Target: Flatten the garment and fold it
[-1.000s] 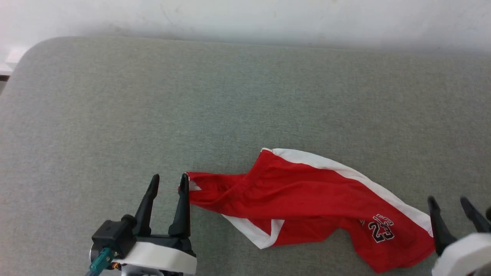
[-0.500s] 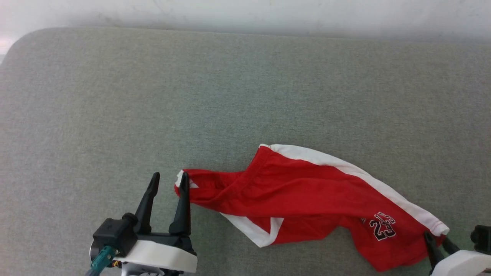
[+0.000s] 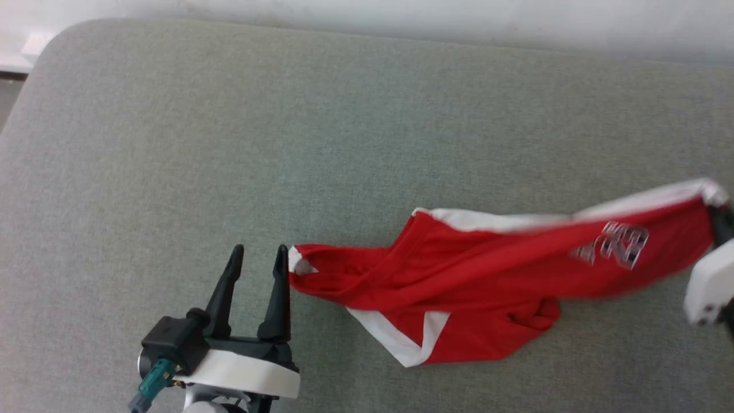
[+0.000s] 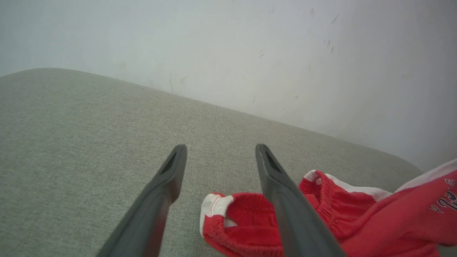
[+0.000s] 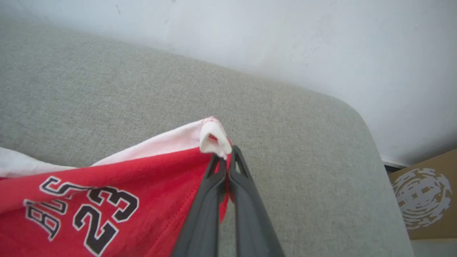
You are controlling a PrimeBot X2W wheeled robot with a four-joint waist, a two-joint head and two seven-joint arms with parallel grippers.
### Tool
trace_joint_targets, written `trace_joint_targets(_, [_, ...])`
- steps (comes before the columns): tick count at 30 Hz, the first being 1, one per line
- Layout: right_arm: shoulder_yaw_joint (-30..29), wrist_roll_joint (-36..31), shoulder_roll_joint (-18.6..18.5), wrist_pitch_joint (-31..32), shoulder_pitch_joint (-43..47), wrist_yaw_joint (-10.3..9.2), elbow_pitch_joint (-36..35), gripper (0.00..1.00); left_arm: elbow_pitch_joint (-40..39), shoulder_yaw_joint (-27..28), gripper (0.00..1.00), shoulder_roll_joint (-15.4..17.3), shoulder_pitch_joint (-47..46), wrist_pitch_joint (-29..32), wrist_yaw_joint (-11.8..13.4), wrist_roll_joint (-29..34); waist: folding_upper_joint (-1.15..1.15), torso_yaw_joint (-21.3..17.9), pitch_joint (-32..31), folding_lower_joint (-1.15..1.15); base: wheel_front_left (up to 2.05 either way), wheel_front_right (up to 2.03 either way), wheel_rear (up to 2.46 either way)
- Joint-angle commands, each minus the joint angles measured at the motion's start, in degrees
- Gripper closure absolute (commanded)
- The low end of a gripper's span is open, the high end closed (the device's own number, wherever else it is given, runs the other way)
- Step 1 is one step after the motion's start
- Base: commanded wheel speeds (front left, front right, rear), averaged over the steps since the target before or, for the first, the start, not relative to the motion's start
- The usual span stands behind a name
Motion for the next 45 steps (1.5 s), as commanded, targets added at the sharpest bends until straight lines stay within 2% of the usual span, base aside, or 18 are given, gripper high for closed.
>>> trace_joint_targets(1, [-0.2, -0.7, -1.3, 0.0, -2.3, -0.05, 0.6, 1.0, -0.1, -0.4, 0.0, -0.1, -1.1, -0.3, -0.2, -0.2, 0.0, 0.9, 0.9, 0.0, 0.0, 0.0, 0.0])
trace_joint_targets(6, [-0.3, -3.2, -4.9, -3.5, -8.2, -0.05, 5.6, 1.0, 0.4, -0.9, 0.0, -0.1, -1.8, -0.3, 0.0, -0.7, 0.0, 1.8, 1.8, 0.0, 0.0, 0.0, 0.0])
trace_joint_targets(7, [-0.5, -3.3, -4.7, -4.1, -8.6, -0.05, 7.4, 0.94, 0.5, -1.0, 0.0, -0.1, -1.9, -0.3, 0.0, -0.7, 0.0, 1.9, 1.9, 0.0, 0.0, 0.0, 0.0])
trace_joint_targets(8, [-0.4, -3.5, -4.3, -4.1, -8.7, -0.05, 9.3, 0.64, 0.6, -1.1, 0.0, -0.1, -2.0, -0.3, 0.1, -0.7, 0.0, 1.9, 1.9, 0.0, 0.0, 0.0, 0.0])
trace_joint_targets(9, [-0.6, -3.5, -3.7, -3.5, -8.7, -0.05, 11.3, 0.13, 0.7, -1.3, 0.0, -0.1, -2.1, -0.3, 0.1, -0.8, 0.0, 2.0, 1.9, 0.0, 0.0, 0.0, 0.0])
trace_joint_targets(10, [-0.8, -3.4, -3.2, -2.8, -8.6, -0.05, 13.2, 0.0, 0.9, -1.5, 0.0, -0.1, -2.3, -0.3, 0.1, -0.8, 0.0, 2.0, 1.8, 0.0, 0.0, 0.0, 0.0])
trace_joint_targets(13, [-0.5, -2.3, -1.5, -3.2, -8.7, -0.05, 14.8, 0.0, 1.3, -1.8, 0.0, -0.1, -2.5, -0.3, 0.0, -0.6, 0.0, 1.7, 1.2, 0.0, 0.0, 0.0, 0.0])
trace_joint_targets(16, [-2.0, -1.3, 0.9, -5.6, -8.3, -0.05, 12.5, 0.0, 1.2, -1.8, 0.0, -0.1, -2.4, -0.3, -0.1, -0.1, 0.0, 1.0, -0.1, 0.0, 0.0, 0.0, 0.0])
trace_joint_targets(23, [-9.1, -0.2, 7.4, -11.4, -1.2, -0.05, -2.3, 0.0, -0.2, -2.1, 0.0, 0.9, -0.4, -0.2, -0.4, 1.1, 0.0, -1.2, -3.8, 0.0, 0.0, 0.0, 0.0])
trace_joint_targets(26, [-11.2, 1.2, 8.2, -14.4, 4.3, -0.05, -7.5, 0.0, -0.9, -2.4, 0.0, 1.7, 1.1, 0.2, -0.3, 1.5, 0.0, -2.3, -5.3, 0.0, 0.0, 0.0, 0.0])
trace_joint_targets(30, [-12.7, 8.9, 8.3, -15.9, 11.4, -0.05, -7.2, 0.0, -2.7, -2.7, 0.0, 2.5, 4.0, 1.4, 0.1, 1.6, 0.0, -4.1, -6.4, 0.0, 0.0, 0.0, 0.0])
trace_joint_targets(33, [-12.5, 11.2, 8.3, -17.2, 14.1, -0.05, -6.7, 0.0, -4.8, -4.1, 0.0, 2.7, 4.8, 3.2, 0.0, 2.0, 0.0, -5.0, -6.5, 0.0, 0.0, 0.0, 0.0])
trace_joint_targets(36, [-12.4, 11.4, 8.3, -17.8, 14.3, -0.05, -7.0, 0.0, -7.1, -7.7, 0.0, 2.7, 3.9, 7.1, -1.3, 2.0, 0.0, -5.3, -6.1, 0.0, 0.0, 0.0, 0.0])
trace_joint_targets(38, [-12.5, 11.3, 8.3, -17.9, 13.6, -0.05, -7.5, 0.0, -7.7, -11.6, 0.0, 2.6, 3.5, 13.2, -2.6, 0.1, 0.0, -5.3, -5.6, 0.0, 0.0, 0.0, 0.0])
trace_joint_targets(41, [-12.4, 11.3, 8.3, -17.8, 12.6, -0.05, -7.8, 0.0, -8.0, -17.2, 0.0, 4.0, 1.8, 22.3, -3.6, -0.9, 0.0, -5.2, -4.9, 0.0, 0.0, 0.0, 0.0])
trace_joint_targets(45, [-11.7, 12.1, 8.3, -17.8, 11.9, -0.05, -7.5, 0.0, -6.1, -21.7, 0.0, 6.4, -0.9, 29.5, -4.0, 0.6, 0.0, -5.0, -3.9, 0.0, 0.0, 0.0, 0.0])
